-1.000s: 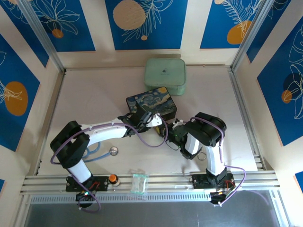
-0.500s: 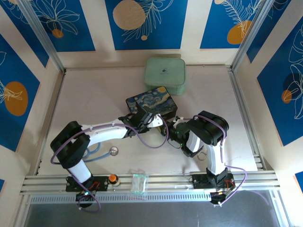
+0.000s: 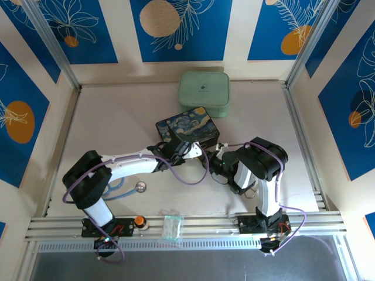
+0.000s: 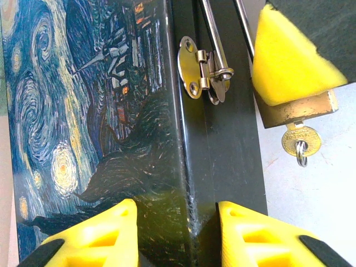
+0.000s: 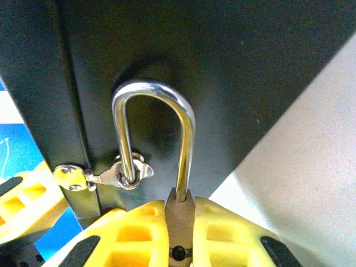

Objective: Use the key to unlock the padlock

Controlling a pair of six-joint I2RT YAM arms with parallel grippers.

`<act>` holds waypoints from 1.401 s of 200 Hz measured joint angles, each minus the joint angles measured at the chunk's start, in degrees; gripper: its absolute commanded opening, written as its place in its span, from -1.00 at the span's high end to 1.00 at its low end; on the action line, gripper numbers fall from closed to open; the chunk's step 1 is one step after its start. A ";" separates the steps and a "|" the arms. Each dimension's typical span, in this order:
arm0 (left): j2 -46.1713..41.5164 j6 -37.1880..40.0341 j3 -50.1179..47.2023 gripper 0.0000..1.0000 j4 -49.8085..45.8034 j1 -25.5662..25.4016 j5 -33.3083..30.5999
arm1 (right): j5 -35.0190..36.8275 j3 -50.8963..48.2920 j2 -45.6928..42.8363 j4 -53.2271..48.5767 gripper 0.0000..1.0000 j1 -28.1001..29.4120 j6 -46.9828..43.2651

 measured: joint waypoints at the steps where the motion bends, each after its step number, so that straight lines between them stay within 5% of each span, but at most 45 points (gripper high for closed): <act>1: 0.00 0.00 0.00 0.37 0.00 -0.02 0.00 | 0.11 0.00 -0.09 -0.09 1.00 0.04 0.04; 44: 0.00 -0.02 -0.22 0.38 0.46 -0.13 -0.33 | 2.78 -1.11 -2.62 -1.90 1.00 1.01 6.75; 73: 0.00 0.00 -0.22 0.40 0.48 -0.20 -0.37 | 10.64 -2.16 -1.11 -2.36 1.00 -0.87 12.59; 115: 0.02 -0.02 -0.26 0.37 0.59 -0.20 -0.42 | 14.29 -0.02 -0.17 -3.21 1.00 0.15 12.37; 154: -0.17 -0.24 -0.68 -0.09 1.14 -0.20 -0.66 | 9.53 0.17 -0.72 -5.11 1.00 -1.11 10.84; 245: -0.55 -8.48 -1.22 -1.00 -3.43 -0.70 -6.27 | -6.27 11.02 -16.04 -51.76 1.00 -7.72 -8.20; 280: -0.44 -14.88 -1.11 -0.99 -4.57 -0.83 -10.29 | -11.58 16.92 -17.25 -67.12 1.00 -11.45 -18.75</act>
